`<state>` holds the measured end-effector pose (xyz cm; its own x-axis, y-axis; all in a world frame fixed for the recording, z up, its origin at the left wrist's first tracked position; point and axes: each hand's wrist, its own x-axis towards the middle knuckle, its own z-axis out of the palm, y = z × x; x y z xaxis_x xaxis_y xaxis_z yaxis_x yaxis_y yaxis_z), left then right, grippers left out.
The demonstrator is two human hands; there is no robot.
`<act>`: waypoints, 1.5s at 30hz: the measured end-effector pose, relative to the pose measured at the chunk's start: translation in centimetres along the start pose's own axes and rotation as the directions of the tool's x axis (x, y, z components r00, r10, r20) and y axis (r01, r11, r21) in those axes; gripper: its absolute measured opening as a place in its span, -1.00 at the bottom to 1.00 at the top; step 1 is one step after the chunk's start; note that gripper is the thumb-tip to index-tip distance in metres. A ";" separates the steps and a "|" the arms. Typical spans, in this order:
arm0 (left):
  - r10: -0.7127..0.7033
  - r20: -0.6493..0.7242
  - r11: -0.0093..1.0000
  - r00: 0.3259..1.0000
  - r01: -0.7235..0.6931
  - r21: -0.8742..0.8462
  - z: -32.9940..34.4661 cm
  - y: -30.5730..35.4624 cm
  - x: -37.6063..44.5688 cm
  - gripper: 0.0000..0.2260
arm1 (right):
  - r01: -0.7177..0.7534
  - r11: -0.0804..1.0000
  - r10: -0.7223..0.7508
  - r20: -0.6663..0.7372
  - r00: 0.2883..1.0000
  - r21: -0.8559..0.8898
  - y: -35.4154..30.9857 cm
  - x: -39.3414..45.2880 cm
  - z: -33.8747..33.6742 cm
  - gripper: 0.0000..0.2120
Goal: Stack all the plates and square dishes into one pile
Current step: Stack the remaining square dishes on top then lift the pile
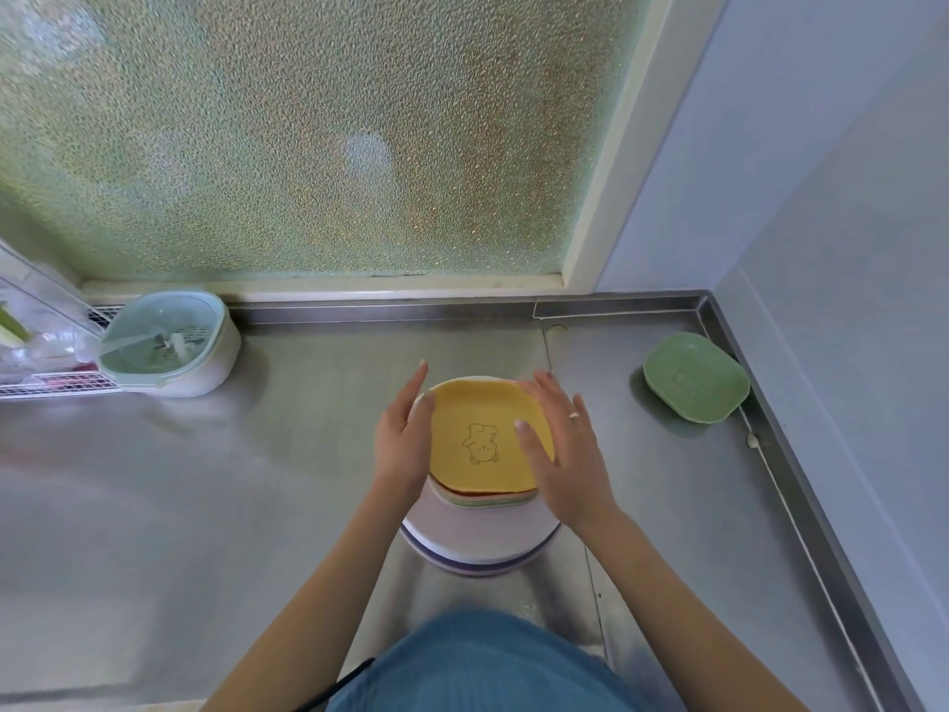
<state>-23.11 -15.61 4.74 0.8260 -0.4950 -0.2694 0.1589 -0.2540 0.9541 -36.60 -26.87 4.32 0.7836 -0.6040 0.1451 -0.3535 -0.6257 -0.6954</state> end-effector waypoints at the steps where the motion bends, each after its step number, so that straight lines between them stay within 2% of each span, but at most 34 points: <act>1: 0.006 0.016 0.999 1.000 -0.007 0.042 0.1 0.0 0.3 -0.63 | -0.023 1.000 0.023 -0.005 1.000 -0.002 -0.4 0.8 0.2 -0.46; 3: 0.003 0.062 0.987 0.998 -0.013 0.160 0.4 -0.4 0.7 -0.61 | -0.058 0.998 0.058 0.003 0.998 -0.035 -0.6 1.8 0.8 -0.45; 5: 0.009 0.100 0.962 0.995 -0.037 0.272 0.7 -1.2 0.7 -0.59 | -0.100 0.983 0.111 0.064 0.992 -0.151 -0.3 2.0 1.7 -0.45; 8: 0.008 0.096 0.965 0.995 -0.033 0.260 0.8 -2.1 0.6 -0.54 | -0.104 0.950 0.151 0.140 0.979 -0.295 0.5 1.8 2.5 -0.42; 10: -0.020 0.097 0.969 0.995 -0.005 0.249 0.8 -2.2 0.9 -0.57 | -0.099 0.960 0.138 0.136 0.981 -0.260 0.7 1.9 2.5 -0.43; 12: -0.043 0.095 0.971 0.995 0.019 0.238 0.8 -2.2 1.1 -0.60 | -0.098 0.983 0.118 0.129 0.985 -0.152 0.8 2.1 2.2 -0.47; 14: -0.044 0.092 0.977 0.995 0.023 0.214 0.7 -2.3 1.2 -0.61 | -0.148 0.989 0.147 0.074 0.986 0.009 1.6 2.6 1.6 -0.53; 16: -0.051 0.088 0.981 0.995 0.033 0.193 0.6 -2.4 1.2 -0.60 | -0.254 0.966 0.256 -0.047 0.966 0.050 4.0 3.7 0.5 -0.58; 20: -0.070 0.071 0.988 0.995 0.059 0.140 0.8 -2.3 1.3 -0.60 | -0.470 0.874 0.438 -0.216 0.873 -0.127 10.5 6.2 -2.5 -0.60; 23: -0.078 0.062 0.992 0.995 0.071 0.109 0.8 -2.1 1.3 -0.61 | -0.578 0.756 0.524 -0.246 0.816 -0.306 14.2 7.0 -3.5 -0.57; 26: -0.086 0.053 0.992 0.995 0.080 0.100 0.9 -1.8 1.1 -0.62 | -0.616 0.688 0.575 -0.230 0.785 -0.383 16.1 7.0 -3.3 -0.50; 31: -0.095 0.049 0.992 0.994 0.090 0.088 0.9 -1.4 1.0 -0.62 | -0.566 0.679 0.502 -0.268 0.822 -0.467 16.9 5.3 -1.6 -0.71; 38: -0.090 0.054 0.996 0.994 0.088 0.024 1.0 -1.8 1.1 -0.63 | -0.473 0.808 0.366 -0.331 0.870 -0.351 15.0 1.7 -0.5 -0.80; 42: -0.087 0.066 0.996 0.994 0.086 0.019 0.9 -2.1 1.2 -0.63 | -0.330 0.930 0.241 -0.407 0.881 -0.163 10.9 1.5 -1.5 -0.80; 45: -0.088 0.069 0.996 0.994 0.086 0.033 0.8 -2.4 1.2 -0.62 | -0.138 0.984 0.074 -0.451 0.890 -0.111 5.8 0.7 -2.0 -0.79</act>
<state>-22.95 -16.27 2.08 0.7697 -0.5268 -0.3606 0.2113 -0.3227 0.9226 -39.10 -31.94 1.80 0.4408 -0.8062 0.3946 -0.5126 -0.5870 -0.6266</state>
